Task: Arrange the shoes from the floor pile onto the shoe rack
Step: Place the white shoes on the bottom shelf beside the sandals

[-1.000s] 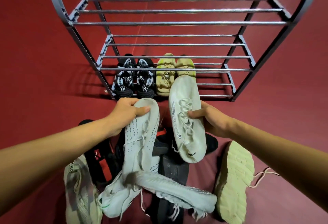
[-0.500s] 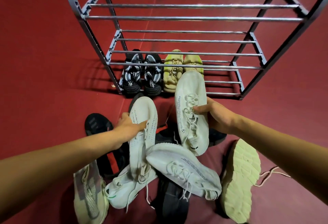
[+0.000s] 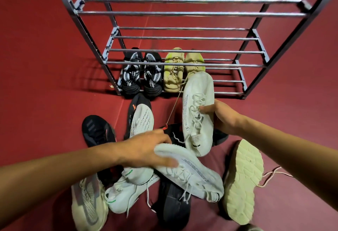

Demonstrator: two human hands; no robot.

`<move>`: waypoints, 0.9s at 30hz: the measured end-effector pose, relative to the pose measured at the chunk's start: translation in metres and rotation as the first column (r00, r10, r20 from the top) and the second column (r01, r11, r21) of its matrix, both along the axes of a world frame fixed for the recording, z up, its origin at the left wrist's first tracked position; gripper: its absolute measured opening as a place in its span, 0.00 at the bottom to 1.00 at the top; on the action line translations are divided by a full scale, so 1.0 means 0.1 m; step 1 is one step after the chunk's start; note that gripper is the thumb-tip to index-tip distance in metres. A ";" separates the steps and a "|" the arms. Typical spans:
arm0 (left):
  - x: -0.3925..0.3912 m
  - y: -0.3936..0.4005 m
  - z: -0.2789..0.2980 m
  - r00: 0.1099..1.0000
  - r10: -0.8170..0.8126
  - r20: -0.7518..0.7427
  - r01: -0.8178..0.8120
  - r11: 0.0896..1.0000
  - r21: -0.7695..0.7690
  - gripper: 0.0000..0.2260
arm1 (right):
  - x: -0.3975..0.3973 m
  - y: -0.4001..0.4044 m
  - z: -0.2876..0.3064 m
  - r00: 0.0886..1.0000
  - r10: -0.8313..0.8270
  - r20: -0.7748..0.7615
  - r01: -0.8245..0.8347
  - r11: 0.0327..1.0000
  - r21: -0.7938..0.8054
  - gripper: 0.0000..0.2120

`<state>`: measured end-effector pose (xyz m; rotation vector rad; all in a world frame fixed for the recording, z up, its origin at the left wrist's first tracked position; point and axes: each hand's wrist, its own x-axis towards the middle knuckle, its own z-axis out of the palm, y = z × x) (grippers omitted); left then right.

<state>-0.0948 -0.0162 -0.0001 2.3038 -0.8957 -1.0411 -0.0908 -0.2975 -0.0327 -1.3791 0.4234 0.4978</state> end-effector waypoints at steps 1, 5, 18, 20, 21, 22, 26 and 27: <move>-0.04 -0.02 -0.02 0.986 -0.138 0.090 0.124 0.981 0.150 0.31 | 0.00 0.00 0.01 1.000 0.000 0.003 0.000 1.000 0.008 0.15; -0.01 -0.09 -0.07 0.979 -0.114 0.167 0.106 0.993 0.057 0.11 | -0.03 -0.02 0.09 0.998 0.013 0.054 -0.015 1.000 0.026 0.14; 0.45 -0.25 0.31 0.509 0.542 -0.669 -0.852 0.424 -0.306 0.19 | -0.07 -0.04 0.22 0.999 -0.028 0.017 0.026 0.992 0.122 0.15; 0.47 -0.30 0.31 0.435 0.529 -0.728 -0.888 0.384 -0.252 0.20 | -0.08 0.01 0.21 1.000 -0.005 0.014 0.003 0.989 0.145 0.16; 0.47 -0.33 0.32 0.413 0.526 -0.743 -0.897 0.377 -0.231 0.20 | -0.09 0.06 0.22 1.000 0.021 0.021 -0.024 0.985 0.168 0.16; 0.48 -0.37 0.32 0.404 0.524 -0.749 -0.900 0.375 -0.223 0.20 | -0.10 0.12 0.23 0.998 0.054 0.021 -0.057 0.976 0.208 0.17; 0.44 -0.52 0.25 0.370 0.602 -0.707 -0.925 0.310 -0.220 0.24 | -0.13 0.32 0.25 0.991 0.124 -0.051 -0.095 0.920 0.380 0.25; 0.43 -0.55 0.25 0.350 0.632 -0.691 -0.934 0.288 -0.209 0.25 | -0.16 0.33 0.25 0.988 0.143 -0.063 -0.102 0.895 0.433 0.30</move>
